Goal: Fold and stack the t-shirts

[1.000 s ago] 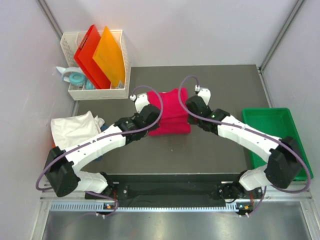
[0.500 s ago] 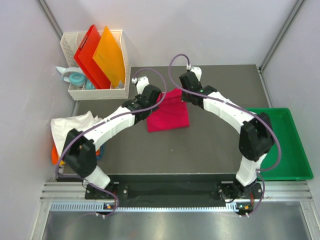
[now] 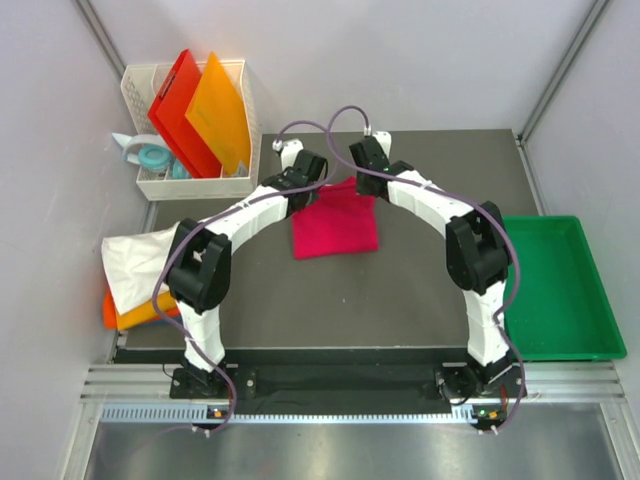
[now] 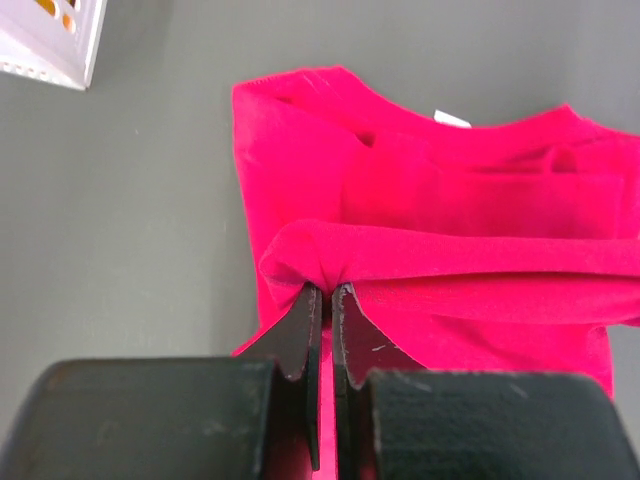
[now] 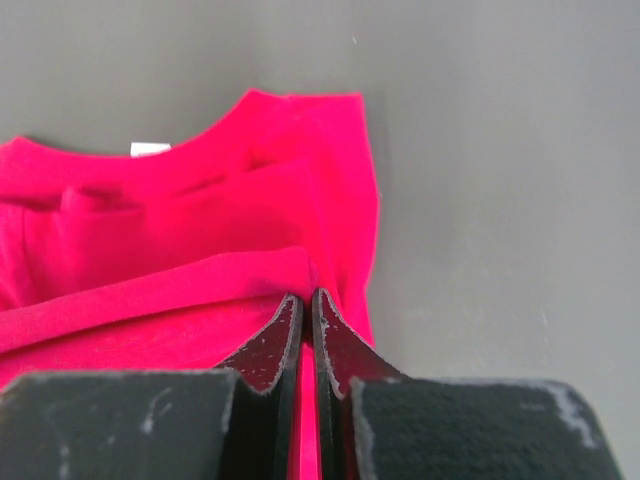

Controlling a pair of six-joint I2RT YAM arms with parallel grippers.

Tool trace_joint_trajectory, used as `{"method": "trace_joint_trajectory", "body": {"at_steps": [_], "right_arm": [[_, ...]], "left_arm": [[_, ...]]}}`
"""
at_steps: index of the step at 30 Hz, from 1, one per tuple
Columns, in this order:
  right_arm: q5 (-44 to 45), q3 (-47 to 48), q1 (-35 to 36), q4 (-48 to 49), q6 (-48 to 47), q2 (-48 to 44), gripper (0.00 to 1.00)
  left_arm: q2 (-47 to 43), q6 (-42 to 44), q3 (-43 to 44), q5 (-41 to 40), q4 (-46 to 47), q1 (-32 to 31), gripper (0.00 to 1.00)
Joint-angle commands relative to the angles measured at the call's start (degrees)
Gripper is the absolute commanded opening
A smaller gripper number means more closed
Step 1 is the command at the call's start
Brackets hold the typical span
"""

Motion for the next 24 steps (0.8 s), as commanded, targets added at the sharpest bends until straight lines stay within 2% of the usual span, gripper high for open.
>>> {"method": "trace_joint_trajectory", "body": {"at_steps": [1,10,11,12,13,14,15,16,18,21,23,24], "right_arm": [[3.8,5.4,-2.9,0.8,-1.9,2.4,0.0],[0.3,13.8,-4.3,0.9,-2.4,9.9,0.0],[-1.0,14.2,-4.7,1.2,-2.5,10.5,0.0],[-2.5,14.5,-5.0,2.2,-2.6,10.9,0.19],[-3.8,14.8,-5.1,2.7,-2.9,11.0,0.25],[-3.9,14.9,-5.2,2.9,-2.7,10.6,0.31],[-3.9,14.3,-5.1,4.7,-2.7,9.9,0.47],[-3.9,13.3,-5.1,6.0,-3.2,8.9,0.54],[-3.9,10.8,-5.1,7.8,-3.4,5.5,0.7],[-3.6,7.9,-4.2,8.4,-4.1,1.4,0.71],[-6.4,2.2,-3.6,9.9,-3.8,-2.6,0.66],[-7.8,-0.2,-3.4,12.3,-3.5,-3.9,0.48]], "left_arm": [[1.8,2.8,4.2,-4.0,-0.9,3.2,0.0],[8.8,3.8,9.3,-1.1,-1.4,5.3,0.0],[10.0,3.8,10.3,-1.0,-1.6,5.4,0.04],[10.4,4.0,10.6,-0.8,-1.5,5.6,0.12],[10.5,4.3,10.7,-0.8,-0.8,5.6,0.42],[10.2,4.4,10.7,-0.7,-0.2,5.6,0.58],[9.6,4.4,10.4,-1.0,0.5,5.6,0.86],[8.9,4.3,10.0,-1.1,1.2,5.6,0.99],[5.8,4.6,7.5,-0.8,4.6,5.6,0.99],[2.3,3.9,5.8,0.3,5.5,5.6,0.99],[0.0,3.8,3.0,4.7,6.1,5.4,0.99],[-0.6,3.5,1.7,6.0,7.6,5.3,0.99]]}}
